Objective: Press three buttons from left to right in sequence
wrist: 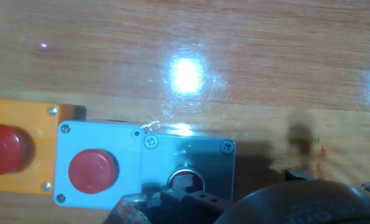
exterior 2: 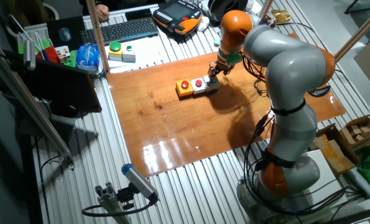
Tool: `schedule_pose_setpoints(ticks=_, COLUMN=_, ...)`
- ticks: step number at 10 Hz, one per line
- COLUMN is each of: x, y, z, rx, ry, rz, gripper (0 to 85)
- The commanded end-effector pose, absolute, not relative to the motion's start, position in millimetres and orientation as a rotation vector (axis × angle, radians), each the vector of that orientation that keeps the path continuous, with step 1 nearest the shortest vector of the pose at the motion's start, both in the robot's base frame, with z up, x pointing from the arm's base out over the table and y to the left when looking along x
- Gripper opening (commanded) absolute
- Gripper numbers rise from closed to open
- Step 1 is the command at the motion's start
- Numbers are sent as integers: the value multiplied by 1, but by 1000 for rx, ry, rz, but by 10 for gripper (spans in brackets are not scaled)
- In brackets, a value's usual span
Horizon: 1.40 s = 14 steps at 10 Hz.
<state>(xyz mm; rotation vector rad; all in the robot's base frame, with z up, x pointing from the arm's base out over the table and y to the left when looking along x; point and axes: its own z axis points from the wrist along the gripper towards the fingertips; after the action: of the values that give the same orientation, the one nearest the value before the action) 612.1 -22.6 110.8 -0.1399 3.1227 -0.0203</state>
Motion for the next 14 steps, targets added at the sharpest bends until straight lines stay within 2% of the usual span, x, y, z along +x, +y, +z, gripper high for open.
schedule_pose_setpoints(ticks=1, x=612, y=-23, z=108, rx=-142, ry=3120, rz=-20, gripper=740)
schedule_pose_setpoints(ticks=11, x=609, y=-24, z=96, rx=-154, ry=3104, rz=-24, gripper=740)
schedule_pose_setpoints(ticks=14, x=611, y=-23, z=103, rx=-152, ry=3109, rz=-24, gripper=743)
